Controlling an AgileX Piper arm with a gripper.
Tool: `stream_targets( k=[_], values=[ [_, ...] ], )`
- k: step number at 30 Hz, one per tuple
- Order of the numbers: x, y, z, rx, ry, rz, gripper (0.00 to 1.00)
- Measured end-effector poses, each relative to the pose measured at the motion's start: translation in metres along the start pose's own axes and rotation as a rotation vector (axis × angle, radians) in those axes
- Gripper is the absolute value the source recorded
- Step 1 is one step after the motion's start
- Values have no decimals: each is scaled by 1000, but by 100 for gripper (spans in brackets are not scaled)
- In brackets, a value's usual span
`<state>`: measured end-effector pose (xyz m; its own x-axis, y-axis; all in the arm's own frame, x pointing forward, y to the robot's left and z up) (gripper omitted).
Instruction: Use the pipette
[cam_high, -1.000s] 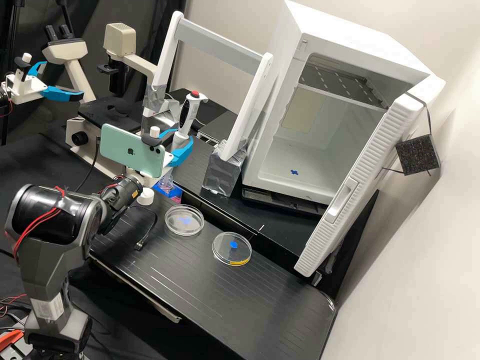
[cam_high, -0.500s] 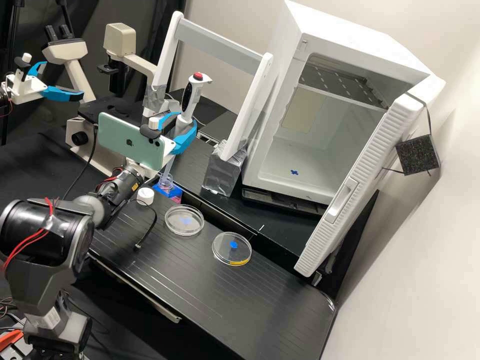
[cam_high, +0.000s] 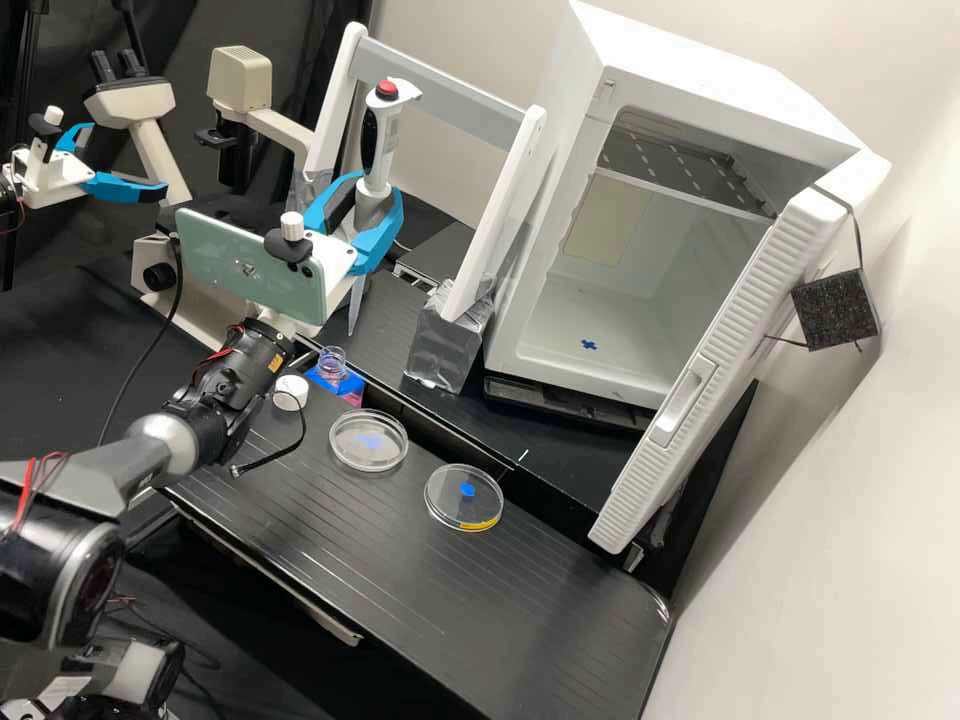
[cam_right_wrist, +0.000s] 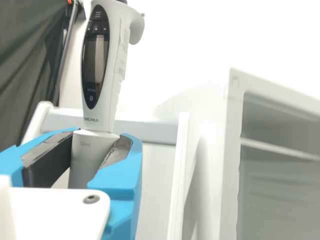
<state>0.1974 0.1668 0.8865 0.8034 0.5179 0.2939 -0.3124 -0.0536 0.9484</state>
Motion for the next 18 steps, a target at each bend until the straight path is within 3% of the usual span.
stream_targets(
  k=[8,15,18],
  values=[
    [-22,23,17,-12,11,-37,0],
    [-49,37,40,-7,-64,-59,0],
    [-59,42,45,10,-90,-55,0]
  ],
)
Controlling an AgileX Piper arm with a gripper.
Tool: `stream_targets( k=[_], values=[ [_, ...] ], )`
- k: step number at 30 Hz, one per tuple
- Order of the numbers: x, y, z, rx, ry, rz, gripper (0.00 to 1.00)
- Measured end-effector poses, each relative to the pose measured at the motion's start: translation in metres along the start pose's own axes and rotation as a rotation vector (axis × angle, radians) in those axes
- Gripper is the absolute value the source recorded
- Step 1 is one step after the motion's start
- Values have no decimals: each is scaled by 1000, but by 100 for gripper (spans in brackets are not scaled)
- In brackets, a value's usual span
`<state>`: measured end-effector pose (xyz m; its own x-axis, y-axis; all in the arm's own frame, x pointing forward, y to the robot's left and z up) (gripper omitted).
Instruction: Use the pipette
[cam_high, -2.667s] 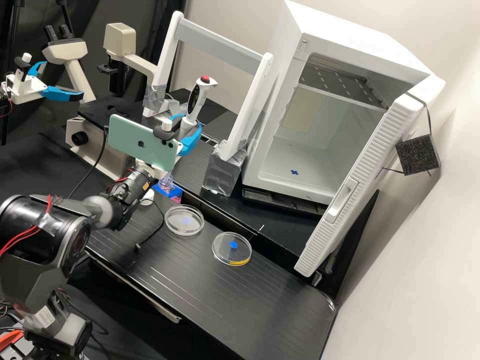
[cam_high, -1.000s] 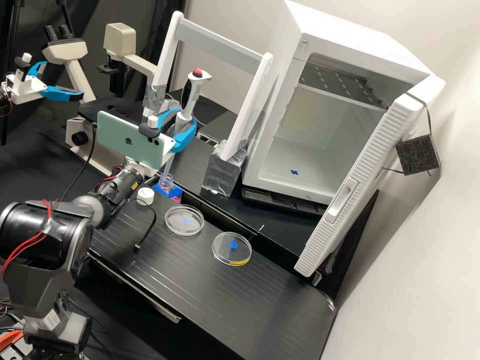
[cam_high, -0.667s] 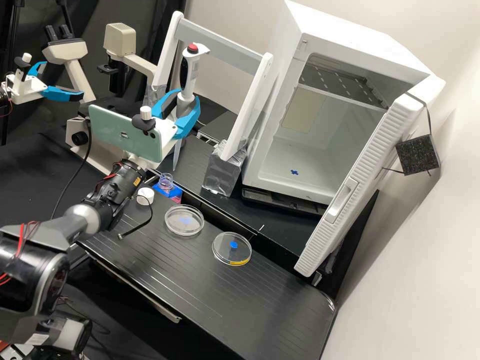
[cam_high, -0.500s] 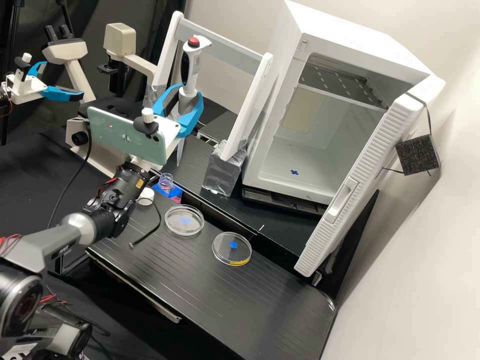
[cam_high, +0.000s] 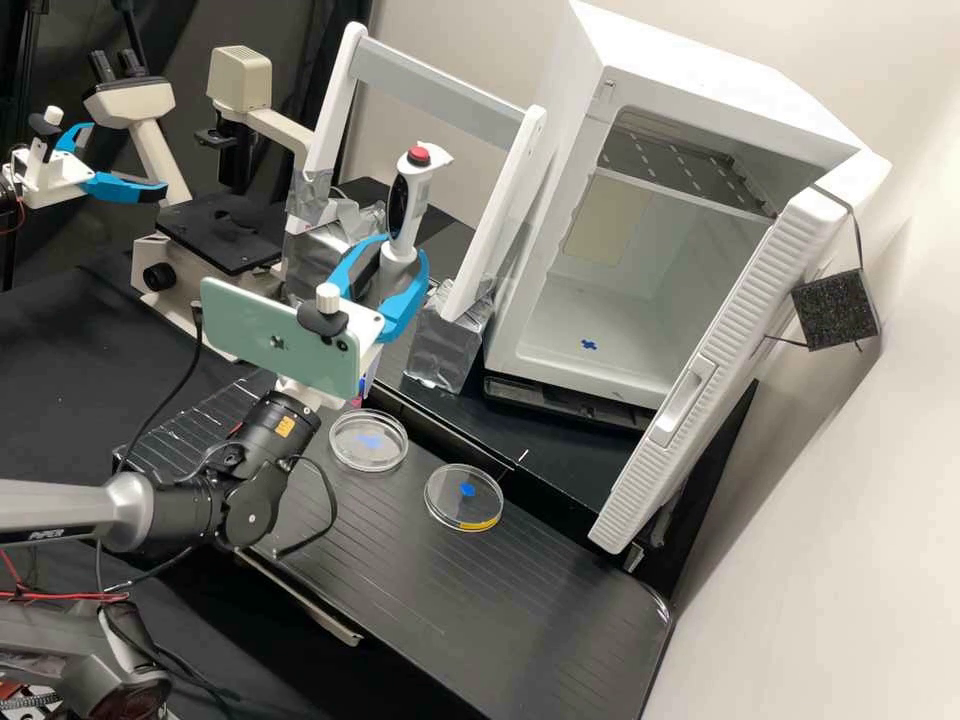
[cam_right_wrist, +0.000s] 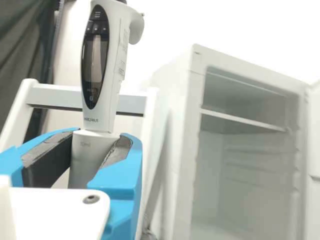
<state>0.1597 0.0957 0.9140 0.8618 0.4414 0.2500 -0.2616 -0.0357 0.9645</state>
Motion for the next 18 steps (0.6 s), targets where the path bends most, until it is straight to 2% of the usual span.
stream_targets(
  k=[5,8,13,18],
  values=[
    [-11,8,4,-29,-34,47,0],
    [-13,8,2,-36,-25,52,0],
    [-13,7,1,-44,-10,39,0],
    [-15,4,3,-37,-19,32,0]
  ],
)
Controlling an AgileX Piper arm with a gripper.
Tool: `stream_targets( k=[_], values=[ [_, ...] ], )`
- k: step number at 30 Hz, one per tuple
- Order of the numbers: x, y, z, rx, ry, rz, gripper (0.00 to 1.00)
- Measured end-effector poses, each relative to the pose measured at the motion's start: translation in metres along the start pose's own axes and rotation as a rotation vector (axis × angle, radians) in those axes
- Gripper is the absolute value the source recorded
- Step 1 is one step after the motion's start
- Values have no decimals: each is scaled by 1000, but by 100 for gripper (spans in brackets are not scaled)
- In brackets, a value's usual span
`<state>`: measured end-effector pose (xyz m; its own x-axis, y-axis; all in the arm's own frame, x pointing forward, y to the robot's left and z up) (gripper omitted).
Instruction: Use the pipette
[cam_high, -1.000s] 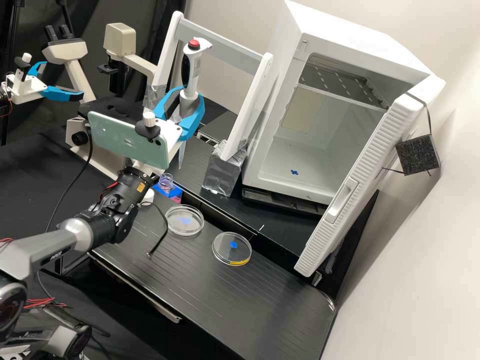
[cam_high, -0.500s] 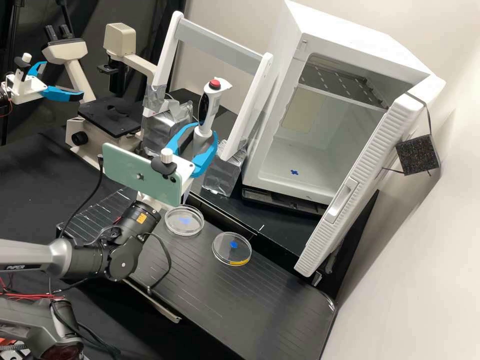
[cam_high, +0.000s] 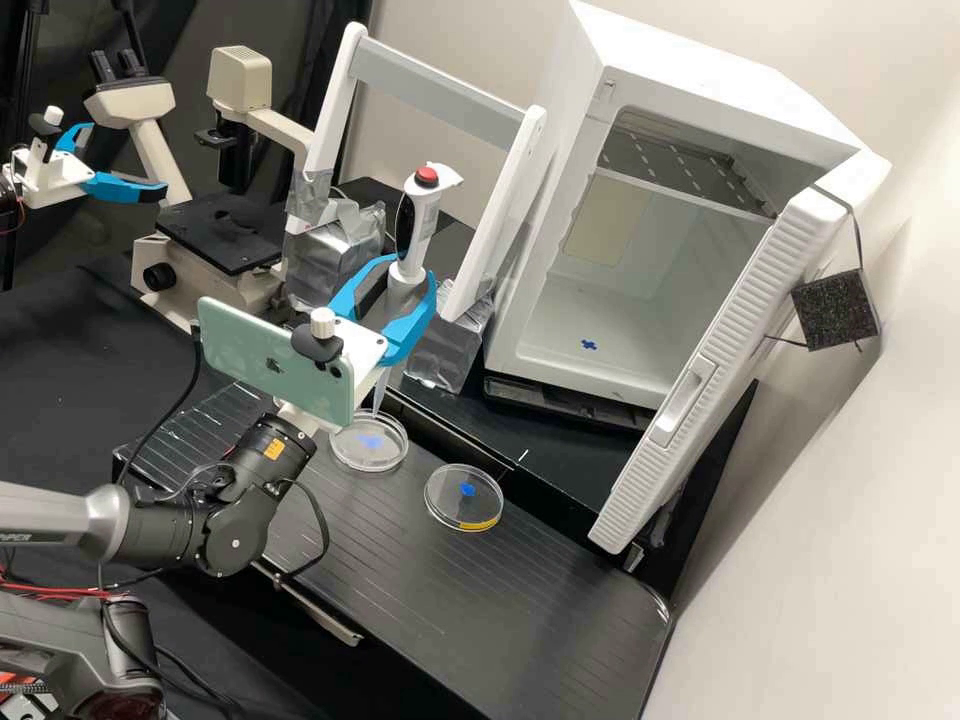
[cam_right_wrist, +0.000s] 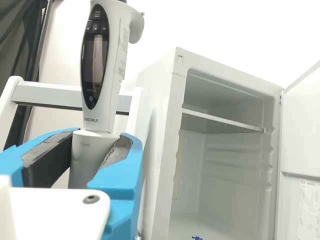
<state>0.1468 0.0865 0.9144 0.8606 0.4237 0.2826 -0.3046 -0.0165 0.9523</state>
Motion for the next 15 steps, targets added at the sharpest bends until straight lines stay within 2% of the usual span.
stream_targets(
  k=[3,5,12,15],
  values=[
    [0,-1,-1,4,5,-8,0],
    [3,-4,-4,20,30,-26,0],
    [41,-13,-32,101,179,-145,0],
    [63,-17,-44,101,196,-180,0]
  ],
)
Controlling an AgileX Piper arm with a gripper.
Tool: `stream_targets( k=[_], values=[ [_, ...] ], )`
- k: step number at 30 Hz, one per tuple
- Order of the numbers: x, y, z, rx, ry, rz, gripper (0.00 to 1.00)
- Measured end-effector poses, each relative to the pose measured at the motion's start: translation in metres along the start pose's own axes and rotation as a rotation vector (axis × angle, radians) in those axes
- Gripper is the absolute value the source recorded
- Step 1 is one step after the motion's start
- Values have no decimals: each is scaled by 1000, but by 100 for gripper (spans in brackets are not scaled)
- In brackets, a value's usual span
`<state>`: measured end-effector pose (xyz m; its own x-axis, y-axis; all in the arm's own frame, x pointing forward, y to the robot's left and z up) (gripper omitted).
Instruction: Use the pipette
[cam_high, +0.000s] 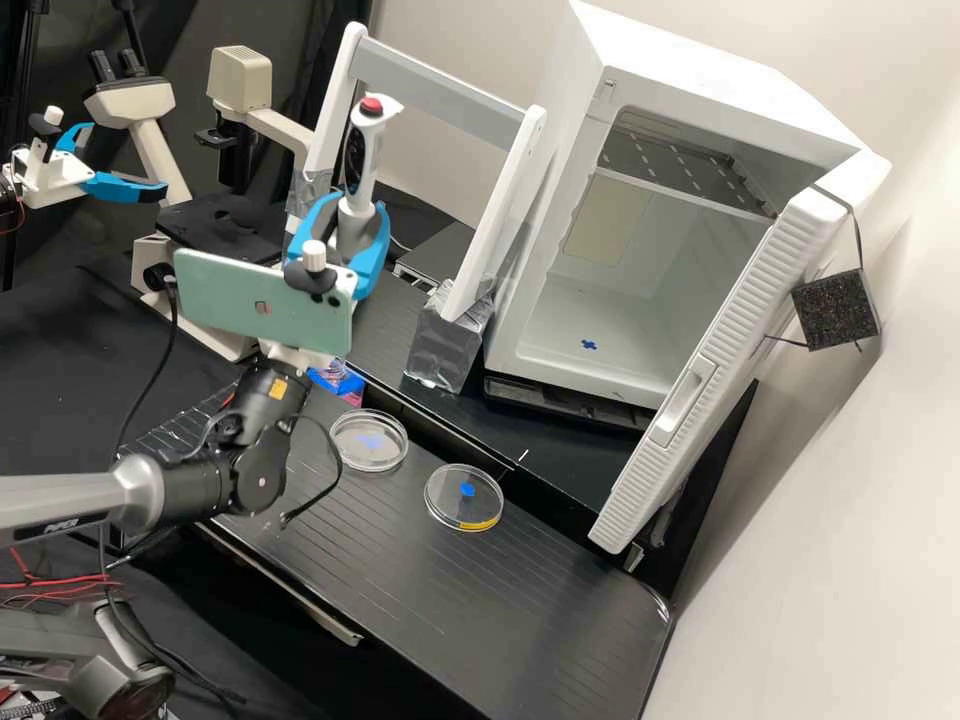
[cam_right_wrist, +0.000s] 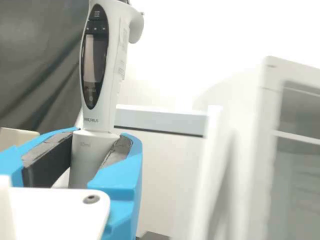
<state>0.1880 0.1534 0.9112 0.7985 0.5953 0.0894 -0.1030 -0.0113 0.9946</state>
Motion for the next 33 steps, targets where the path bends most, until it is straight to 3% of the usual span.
stream_targets(
  k=[4,8,15,21,33],
  values=[
    [36,0,-8,4,-6,-26,0],
    [77,-1,-7,12,-59,-55,0],
    [137,-4,11,8,-184,-129,0],
    [168,-12,25,9,-275,-181,0],
    [182,-12,8,16,-235,-183,0]
  ],
)
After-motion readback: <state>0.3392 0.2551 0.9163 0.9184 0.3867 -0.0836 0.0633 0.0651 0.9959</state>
